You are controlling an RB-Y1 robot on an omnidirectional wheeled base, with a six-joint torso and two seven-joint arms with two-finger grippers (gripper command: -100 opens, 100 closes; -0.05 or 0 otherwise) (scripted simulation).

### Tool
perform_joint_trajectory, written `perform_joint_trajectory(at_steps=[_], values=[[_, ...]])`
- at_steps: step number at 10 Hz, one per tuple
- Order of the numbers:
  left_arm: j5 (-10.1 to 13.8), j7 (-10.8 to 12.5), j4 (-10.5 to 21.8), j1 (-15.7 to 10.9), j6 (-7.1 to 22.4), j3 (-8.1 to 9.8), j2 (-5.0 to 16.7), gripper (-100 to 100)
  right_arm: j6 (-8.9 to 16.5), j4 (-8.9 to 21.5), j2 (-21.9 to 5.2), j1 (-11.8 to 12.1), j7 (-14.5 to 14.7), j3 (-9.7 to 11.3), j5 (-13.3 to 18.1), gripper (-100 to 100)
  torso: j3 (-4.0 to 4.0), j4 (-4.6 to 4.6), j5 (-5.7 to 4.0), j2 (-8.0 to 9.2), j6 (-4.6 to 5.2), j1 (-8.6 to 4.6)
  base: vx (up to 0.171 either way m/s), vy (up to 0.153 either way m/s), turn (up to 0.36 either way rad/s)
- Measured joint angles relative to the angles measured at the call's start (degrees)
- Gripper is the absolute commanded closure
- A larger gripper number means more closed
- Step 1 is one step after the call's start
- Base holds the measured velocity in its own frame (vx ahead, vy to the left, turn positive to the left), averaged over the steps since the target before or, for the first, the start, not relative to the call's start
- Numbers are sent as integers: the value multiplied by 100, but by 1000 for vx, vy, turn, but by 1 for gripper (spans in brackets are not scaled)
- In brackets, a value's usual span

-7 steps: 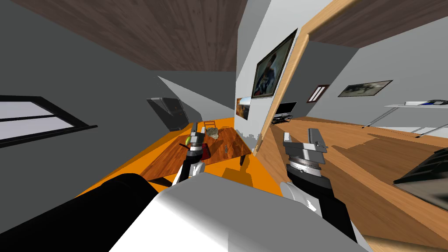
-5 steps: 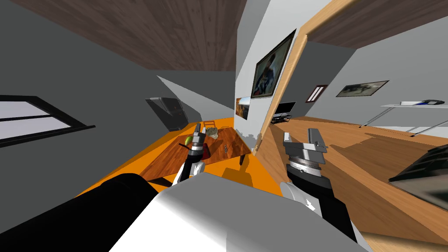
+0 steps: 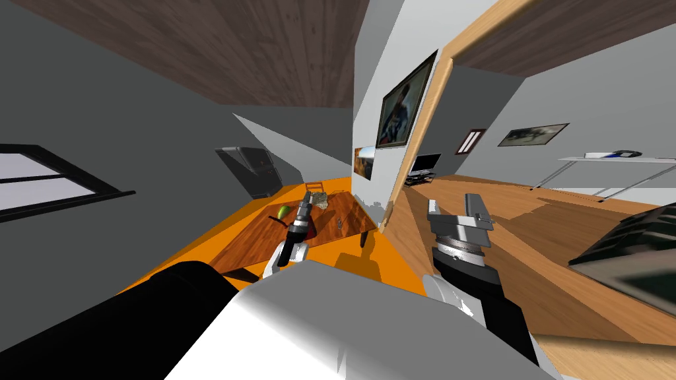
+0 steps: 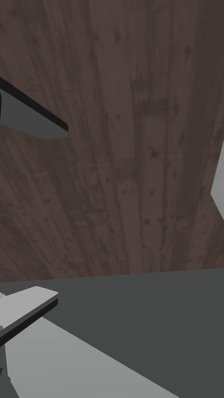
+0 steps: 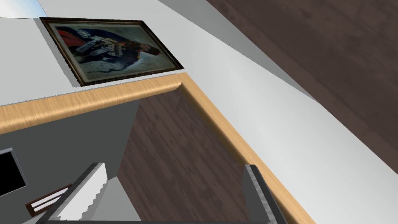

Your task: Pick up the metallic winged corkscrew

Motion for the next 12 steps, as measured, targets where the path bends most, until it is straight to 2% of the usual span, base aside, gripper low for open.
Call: perform_joint_trajectory(at_steps=[2,7,9,12], values=[[-149,-170,325,-45,-38,1,22,-100,0,0,0,0,0,0,0,0,-3,-1,0,-5,0,2,-18,-4,-50],[-510,-579,1138,-316,-17,172,203,-100,0,0,0,0,0,0,0,0,-5,-2,0,-9,0,1,-11,-5,-35],[-651,-735,1332,-322,-1,197,246,-100,0,0,0,0,0,0,0,0,-5,-2,0,-9,-1,1,-5,-4,-48],[-821,-942,1863,-499,-16,300,350,-100,0,0,0,1,0,0,0,0,-5,-2,0,-10,-2,2,-3,-5,-60]])
